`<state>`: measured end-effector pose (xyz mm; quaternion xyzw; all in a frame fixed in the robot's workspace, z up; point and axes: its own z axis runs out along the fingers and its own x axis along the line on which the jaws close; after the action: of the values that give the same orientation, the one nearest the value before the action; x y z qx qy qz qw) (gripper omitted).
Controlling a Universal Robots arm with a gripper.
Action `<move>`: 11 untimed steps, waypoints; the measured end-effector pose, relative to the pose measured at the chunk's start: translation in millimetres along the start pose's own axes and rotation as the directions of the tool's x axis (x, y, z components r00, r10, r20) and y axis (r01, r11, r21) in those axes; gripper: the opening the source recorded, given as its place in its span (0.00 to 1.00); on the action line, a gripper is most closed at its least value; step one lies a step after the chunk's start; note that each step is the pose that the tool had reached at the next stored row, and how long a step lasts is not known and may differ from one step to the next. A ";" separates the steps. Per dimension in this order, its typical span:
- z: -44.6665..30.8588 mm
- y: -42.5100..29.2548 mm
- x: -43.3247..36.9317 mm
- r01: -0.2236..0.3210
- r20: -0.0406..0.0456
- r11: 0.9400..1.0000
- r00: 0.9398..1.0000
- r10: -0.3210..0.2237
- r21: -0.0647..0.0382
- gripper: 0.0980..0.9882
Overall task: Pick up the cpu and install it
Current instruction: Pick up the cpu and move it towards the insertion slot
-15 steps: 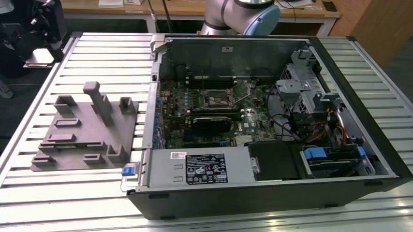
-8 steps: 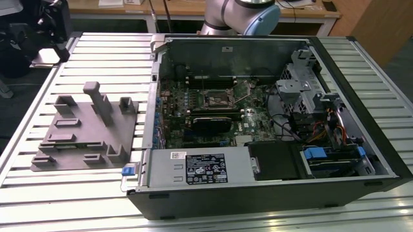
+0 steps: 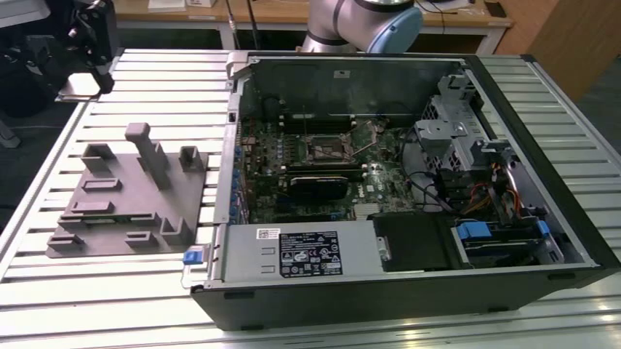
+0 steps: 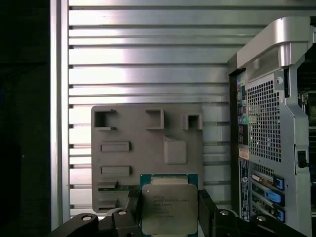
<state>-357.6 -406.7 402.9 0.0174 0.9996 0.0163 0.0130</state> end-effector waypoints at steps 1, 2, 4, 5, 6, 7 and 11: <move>0.0 0.0 -1.3 0.000 0.000 1.000 1.000 0.000 0.000 0.50; 0.0 0.1 -2.9 0.000 0.000 1.000 1.000 0.000 0.000 0.50; 0.2 0.2 -5.8 0.000 0.000 1.000 1.000 0.000 0.000 0.50; 0.2 0.2 -7.1 0.000 0.000 1.000 1.000 0.000 0.000 0.50; 0.2 0.3 -8.7 0.000 0.000 1.000 1.000 0.000 0.000 0.50; 0.3 0.4 -10.4 0.000 0.000 1.000 1.000 0.000 0.000 0.50; 0.5 0.6 -17.0 0.000 0.000 1.000 1.000 0.000 0.000 0.50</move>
<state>-340.6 -406.6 402.9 0.0174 0.9996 0.0163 0.0130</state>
